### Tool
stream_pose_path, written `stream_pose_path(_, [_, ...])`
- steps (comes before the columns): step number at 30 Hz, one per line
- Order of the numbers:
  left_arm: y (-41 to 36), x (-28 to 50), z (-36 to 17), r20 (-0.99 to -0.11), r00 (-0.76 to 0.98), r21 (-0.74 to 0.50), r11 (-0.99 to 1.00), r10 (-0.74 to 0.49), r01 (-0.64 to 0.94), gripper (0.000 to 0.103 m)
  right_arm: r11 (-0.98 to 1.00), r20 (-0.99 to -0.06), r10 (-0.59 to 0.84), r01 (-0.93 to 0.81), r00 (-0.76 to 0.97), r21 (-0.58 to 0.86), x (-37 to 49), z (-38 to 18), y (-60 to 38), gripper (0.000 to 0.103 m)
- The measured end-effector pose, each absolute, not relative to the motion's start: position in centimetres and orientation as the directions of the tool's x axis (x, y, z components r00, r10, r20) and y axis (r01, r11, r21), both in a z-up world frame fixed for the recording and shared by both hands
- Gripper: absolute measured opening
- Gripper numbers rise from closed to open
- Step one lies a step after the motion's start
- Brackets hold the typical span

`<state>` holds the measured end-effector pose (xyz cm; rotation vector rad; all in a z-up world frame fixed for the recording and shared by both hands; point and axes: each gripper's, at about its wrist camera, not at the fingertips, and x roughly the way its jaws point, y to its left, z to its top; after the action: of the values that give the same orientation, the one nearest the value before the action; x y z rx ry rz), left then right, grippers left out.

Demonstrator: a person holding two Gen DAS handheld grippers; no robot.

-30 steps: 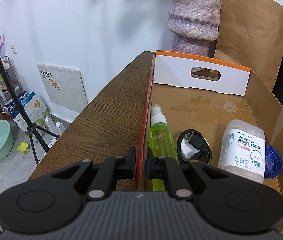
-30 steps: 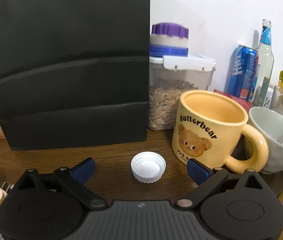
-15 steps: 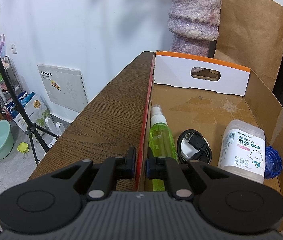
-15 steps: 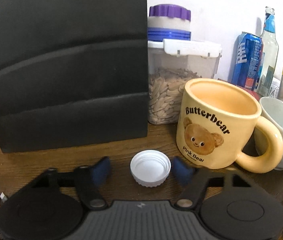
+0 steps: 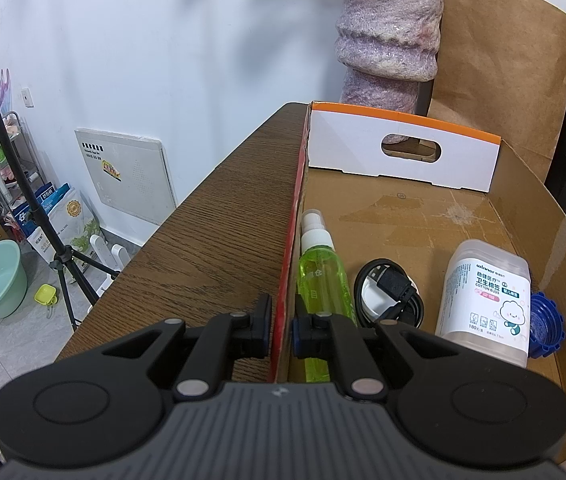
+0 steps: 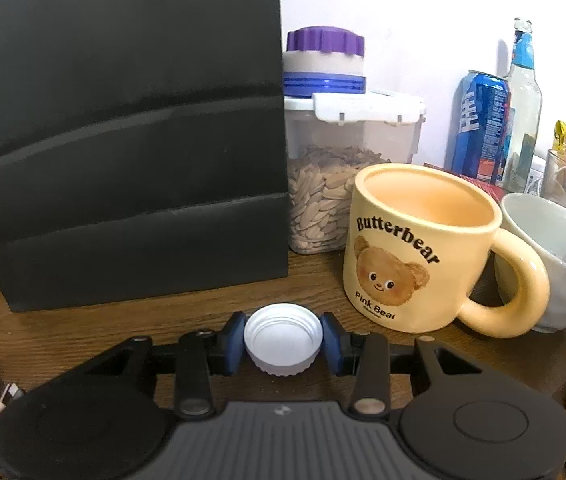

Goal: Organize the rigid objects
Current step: 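Close the right gripper on the white bottle cap and lift it, then carry the white cap over the orange box and open the right gripper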

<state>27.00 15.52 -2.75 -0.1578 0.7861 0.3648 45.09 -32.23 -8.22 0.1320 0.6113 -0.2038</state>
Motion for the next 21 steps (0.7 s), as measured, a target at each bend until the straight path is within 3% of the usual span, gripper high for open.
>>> stream_pose_path(10, [15.5, 27.0, -2.8, -0.715, 0.648, -0.004, 0.926, 0.261, -0.378, 0.01, 0.985, -0.471, -0.108, 0.159, 0.875, 0.07, 41.3, -5.2, -29.4, 0.039])
stream_pose_path(21, [15.6, 27.0, -2.7, -0.715, 0.649, -0.005, 0.926, 0.261, -0.378, 0.01, 0.992, -0.381, 0.126, -0.122, 0.916, 0.034, 36.1, -2.4, -20.8, 0.039])
